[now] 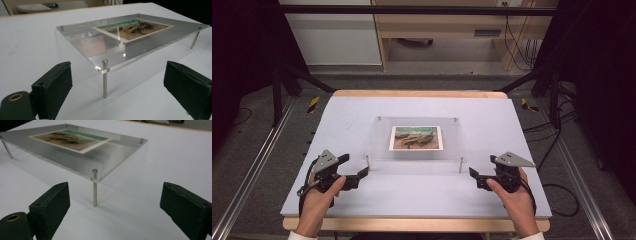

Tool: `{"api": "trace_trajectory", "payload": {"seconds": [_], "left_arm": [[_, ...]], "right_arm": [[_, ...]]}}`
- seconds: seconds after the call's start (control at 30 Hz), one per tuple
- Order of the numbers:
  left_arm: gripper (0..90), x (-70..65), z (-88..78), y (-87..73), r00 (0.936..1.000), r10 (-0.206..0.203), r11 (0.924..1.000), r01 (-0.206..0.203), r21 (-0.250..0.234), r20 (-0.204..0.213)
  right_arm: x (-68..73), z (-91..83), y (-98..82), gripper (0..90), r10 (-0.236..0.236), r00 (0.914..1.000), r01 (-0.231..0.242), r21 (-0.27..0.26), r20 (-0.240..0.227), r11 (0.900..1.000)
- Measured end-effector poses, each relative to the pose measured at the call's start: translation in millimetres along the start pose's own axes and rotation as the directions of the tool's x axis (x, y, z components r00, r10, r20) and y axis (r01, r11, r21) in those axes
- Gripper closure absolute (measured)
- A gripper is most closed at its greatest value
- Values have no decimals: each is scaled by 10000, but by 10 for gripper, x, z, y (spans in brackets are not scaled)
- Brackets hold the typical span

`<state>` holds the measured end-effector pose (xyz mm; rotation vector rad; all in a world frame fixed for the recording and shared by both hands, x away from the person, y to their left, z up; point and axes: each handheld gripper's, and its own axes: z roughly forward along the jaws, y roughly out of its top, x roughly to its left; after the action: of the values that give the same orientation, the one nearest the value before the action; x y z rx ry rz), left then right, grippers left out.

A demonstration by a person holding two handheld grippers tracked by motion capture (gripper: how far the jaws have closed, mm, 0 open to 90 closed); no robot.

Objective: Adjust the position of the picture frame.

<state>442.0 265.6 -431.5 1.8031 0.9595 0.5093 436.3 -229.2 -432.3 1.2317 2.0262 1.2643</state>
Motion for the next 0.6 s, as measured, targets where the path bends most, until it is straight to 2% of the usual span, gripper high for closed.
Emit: {"api": "trace_trajectory", "payload": {"seconds": [0.07,0.13,0.17,0.23,0.27,0.37,0.43,0.5,0.6], "left_arm": [[79,5,30,95,9998,142,9999,-142,-59,103],[80,24,83,213,9999,116,9999,-115,-83,75],[83,38,127,295,10000,19,10000,-19,-81,4],[95,63,197,414,9997,-125,9999,125,-34,210],[95,79,244,479,9992,-172,9998,168,104,374],[107,87,411,626,9989,-330,9982,313,518,328],[110,72,477,643,9992,-359,9977,348,585,164],[122,66,527,620,9986,-499,9952,482,852,174],[133,52,549,528,9965,-830,9934,819,808,102]], "right_arm": [[-4,21,96,108,81,9999,-83,-161,-136,9998],[-6,48,194,132,21,9999,-23,-106,-143,9999],[-6,71,253,157,-127,9999,127,-95,-48,9999],[-8,126,375,184,-369,9992,367,119,184,9993],[-7,164,433,189,-416,9987,408,278,283,9988],[-15,297,572,226,-546,9980,528,558,310,9970],[-17,385,615,247,-529,9983,512,676,246,9964],[-18,457,618,255,-466,9988,453,743,155,9962],[-33,535,550,276,-364,9993,362,921,4,9951]]}}
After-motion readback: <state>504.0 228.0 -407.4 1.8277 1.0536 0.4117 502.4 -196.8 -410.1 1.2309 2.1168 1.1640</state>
